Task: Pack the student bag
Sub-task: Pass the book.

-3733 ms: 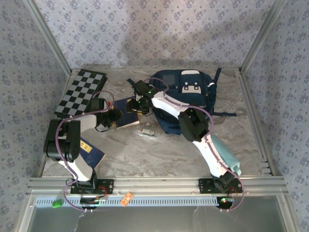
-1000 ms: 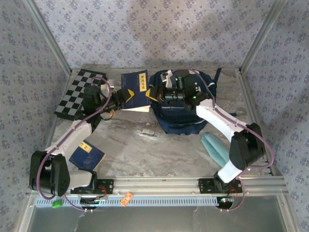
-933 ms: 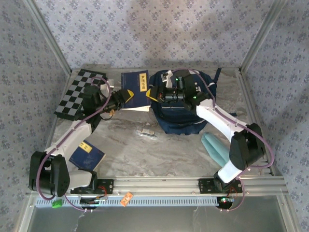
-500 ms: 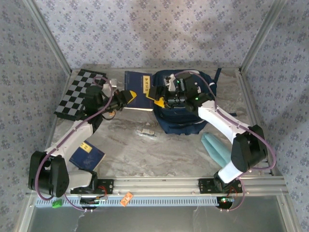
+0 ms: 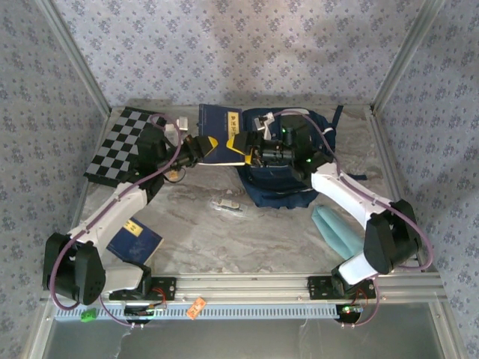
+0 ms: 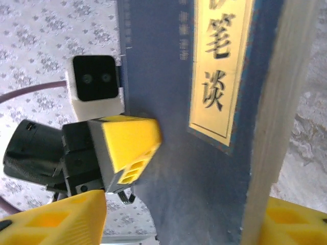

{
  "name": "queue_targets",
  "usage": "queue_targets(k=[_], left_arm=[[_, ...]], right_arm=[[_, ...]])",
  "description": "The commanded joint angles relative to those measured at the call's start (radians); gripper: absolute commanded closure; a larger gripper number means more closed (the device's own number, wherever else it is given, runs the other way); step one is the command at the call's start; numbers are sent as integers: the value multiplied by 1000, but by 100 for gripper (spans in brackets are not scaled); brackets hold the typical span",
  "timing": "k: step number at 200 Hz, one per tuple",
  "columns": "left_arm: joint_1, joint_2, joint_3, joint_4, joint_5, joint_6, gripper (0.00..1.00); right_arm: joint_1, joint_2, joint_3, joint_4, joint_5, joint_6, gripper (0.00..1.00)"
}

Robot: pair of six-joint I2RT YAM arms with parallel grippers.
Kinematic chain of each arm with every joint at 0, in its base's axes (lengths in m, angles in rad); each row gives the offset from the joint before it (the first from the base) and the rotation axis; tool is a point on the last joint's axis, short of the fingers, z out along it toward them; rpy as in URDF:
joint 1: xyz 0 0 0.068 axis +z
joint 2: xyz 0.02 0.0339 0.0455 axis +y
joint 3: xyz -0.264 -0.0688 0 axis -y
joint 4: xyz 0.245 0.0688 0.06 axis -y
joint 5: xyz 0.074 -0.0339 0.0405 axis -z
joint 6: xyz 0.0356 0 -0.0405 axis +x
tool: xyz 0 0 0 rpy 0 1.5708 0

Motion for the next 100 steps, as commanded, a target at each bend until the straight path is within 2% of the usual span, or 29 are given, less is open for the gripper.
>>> queue_targets(k=[1, 47, 75, 84, 100], left_arm=[[-5, -11, 6, -35, -45, 60, 100], [-6, -18, 1, -63, -61, 80, 100], [-14, -25, 4, -77, -71, 99, 100], [-19, -25, 10, -85, -77, 103, 100], [-27, -26, 27, -120, -84, 133, 88]], right_arm=[[6, -33, -3, 65, -33, 8, 48], [-2, -18, 16, -86, 9, -88, 83], [-9, -25, 31, -165, 28, -145, 99], [-12, -31, 55, -213, 45, -175, 100], [-26, -57, 72, -289, 79, -226, 100]])
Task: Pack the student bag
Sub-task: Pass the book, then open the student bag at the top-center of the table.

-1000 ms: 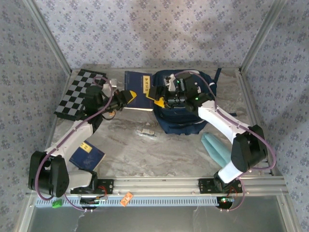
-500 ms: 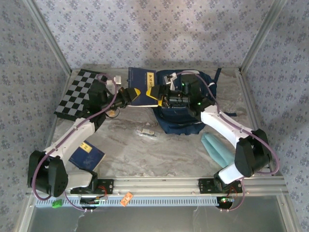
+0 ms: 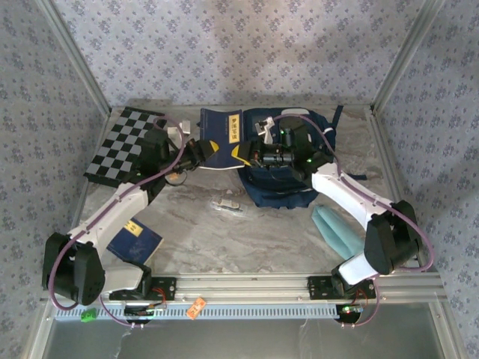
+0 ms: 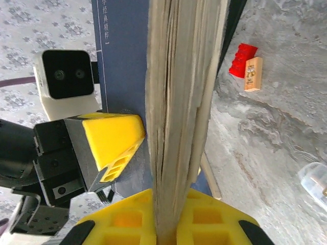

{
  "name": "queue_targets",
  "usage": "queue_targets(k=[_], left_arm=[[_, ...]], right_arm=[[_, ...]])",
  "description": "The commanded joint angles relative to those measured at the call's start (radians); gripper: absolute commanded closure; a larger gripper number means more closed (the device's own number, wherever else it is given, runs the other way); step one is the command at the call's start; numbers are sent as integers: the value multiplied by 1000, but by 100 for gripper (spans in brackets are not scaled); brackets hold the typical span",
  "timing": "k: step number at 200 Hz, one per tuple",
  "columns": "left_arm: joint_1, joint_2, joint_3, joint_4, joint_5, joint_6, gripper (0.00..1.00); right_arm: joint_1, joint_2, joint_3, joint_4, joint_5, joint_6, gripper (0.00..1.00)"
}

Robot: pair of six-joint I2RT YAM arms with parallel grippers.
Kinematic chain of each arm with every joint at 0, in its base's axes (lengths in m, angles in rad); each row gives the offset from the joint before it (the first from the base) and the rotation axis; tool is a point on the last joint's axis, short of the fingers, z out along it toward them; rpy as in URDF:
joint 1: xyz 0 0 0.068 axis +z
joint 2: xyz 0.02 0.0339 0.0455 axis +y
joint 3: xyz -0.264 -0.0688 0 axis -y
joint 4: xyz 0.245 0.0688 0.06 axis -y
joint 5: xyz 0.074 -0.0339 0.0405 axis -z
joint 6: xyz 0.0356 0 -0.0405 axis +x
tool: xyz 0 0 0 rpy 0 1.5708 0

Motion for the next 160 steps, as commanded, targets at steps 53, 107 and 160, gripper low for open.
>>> queue_targets(k=[53, 107, 160], left_arm=[[-37, -43, 74, -256, -158, 391, 54], [-159, 153, 223, -355, -174, 759, 41], [-295, 427, 467, -490, -221, 1091, 31]], right_arm=[[-143, -199, 51, -450, 128, -292, 100], [-359, -388, -56, -741, 152, -378, 100], [-534, -521, -158, -889, 189, -401, 100]])
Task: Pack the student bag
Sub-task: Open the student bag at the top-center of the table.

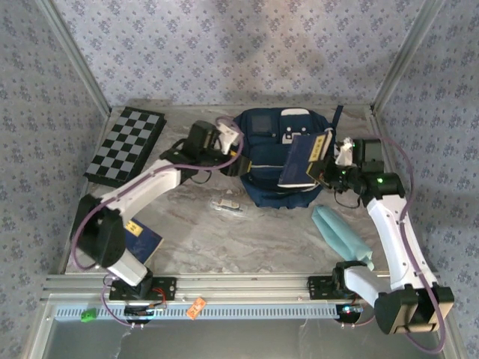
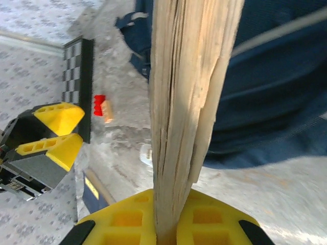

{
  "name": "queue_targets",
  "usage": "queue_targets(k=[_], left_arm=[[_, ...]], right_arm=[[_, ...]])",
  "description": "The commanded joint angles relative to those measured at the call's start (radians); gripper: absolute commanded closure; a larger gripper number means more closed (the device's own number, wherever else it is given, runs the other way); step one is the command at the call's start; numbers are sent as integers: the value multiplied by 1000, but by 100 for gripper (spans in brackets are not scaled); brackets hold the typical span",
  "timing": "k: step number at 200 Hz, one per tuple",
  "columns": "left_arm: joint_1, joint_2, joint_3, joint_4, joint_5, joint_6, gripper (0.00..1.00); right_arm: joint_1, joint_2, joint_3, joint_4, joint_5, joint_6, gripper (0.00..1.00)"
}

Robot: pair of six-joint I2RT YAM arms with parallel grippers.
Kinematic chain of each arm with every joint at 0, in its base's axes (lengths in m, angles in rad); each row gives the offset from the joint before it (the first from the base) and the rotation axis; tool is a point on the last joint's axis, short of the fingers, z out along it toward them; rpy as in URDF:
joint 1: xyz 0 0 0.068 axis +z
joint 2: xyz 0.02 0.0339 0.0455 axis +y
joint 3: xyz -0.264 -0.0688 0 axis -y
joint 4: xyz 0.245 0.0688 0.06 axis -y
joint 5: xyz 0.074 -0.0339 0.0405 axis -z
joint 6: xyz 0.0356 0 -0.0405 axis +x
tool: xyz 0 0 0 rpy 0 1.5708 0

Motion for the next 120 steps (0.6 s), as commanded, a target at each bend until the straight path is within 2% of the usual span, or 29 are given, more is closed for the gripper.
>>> queue_targets(k=[1, 67, 104, 120], left_arm=[[-52, 86, 107, -91, -40, 237, 31], [-126, 387, 381, -181, -60, 459, 24], [-175, 501, 484, -240, -68, 529, 20], [-198, 537, 527, -255, -104, 544, 20]], right_arm=[[-47, -53, -40, -98, 15, -36, 100], [-174, -110, -102, -128, 19, -13, 100], [-231, -113, -99, -133, -32, -34, 100], [-245, -115, -102, -130, -48, -40, 100]])
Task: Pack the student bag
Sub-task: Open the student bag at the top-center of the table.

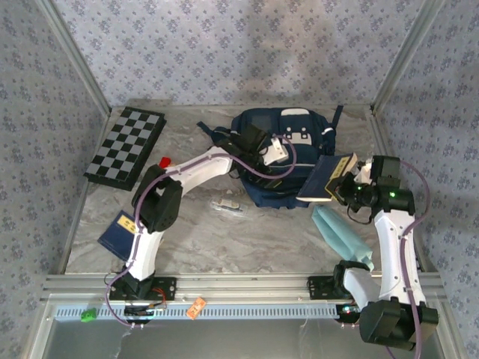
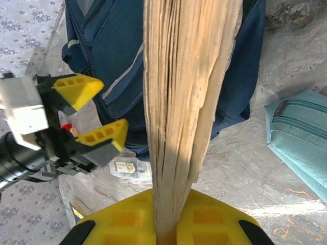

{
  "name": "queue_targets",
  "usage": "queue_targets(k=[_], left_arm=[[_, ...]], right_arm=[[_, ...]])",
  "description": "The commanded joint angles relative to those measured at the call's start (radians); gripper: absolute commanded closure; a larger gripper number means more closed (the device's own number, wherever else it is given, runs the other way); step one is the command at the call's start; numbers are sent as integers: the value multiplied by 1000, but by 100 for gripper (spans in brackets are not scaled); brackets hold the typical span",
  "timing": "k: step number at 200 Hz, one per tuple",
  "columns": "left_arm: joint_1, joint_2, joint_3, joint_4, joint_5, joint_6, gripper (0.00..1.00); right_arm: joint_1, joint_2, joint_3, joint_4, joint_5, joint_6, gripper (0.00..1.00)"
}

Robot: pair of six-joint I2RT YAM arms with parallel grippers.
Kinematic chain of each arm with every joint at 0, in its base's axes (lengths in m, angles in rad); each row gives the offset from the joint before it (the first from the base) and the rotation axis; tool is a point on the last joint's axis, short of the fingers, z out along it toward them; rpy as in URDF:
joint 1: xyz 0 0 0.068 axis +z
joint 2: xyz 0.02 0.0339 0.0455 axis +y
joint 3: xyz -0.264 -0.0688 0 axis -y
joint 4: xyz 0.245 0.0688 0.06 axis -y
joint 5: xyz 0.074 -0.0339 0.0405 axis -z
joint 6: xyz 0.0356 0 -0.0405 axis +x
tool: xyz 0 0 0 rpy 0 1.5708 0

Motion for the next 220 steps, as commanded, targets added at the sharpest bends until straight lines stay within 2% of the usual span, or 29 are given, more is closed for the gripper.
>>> queue_targets(k=[1, 23, 61, 90, 122, 159, 192, 220], left_arm=[[-39, 45, 78, -64, -35, 79, 20], [-53, 104, 134, -69, -78, 85, 21], [-51, 184, 248, -96, -145, 66, 38], [-52, 200, 277, -113, -152, 61, 71], [-50, 181, 298, -129, -175, 39, 100], [-26, 98, 326, -106, -220, -54, 100], [11, 32, 370, -81, -195, -145, 100], [18, 48, 467, -106, -298, -184, 100]], right_arm=[[-22, -18, -1, 2, -52, -31, 100], [-30, -18, -9, 12, -72, -31, 100], [-35, -19, -8, 36, -78, -28, 100], [-35, -19, -5, 38, -90, -29, 100], [-41, -17, 11, 11, -99, -34, 100], [-50, -11, 64, -54, -119, -62, 100], [-55, -26, 90, -131, -113, -84, 100], [-58, -29, 92, -172, -123, -80, 100]])
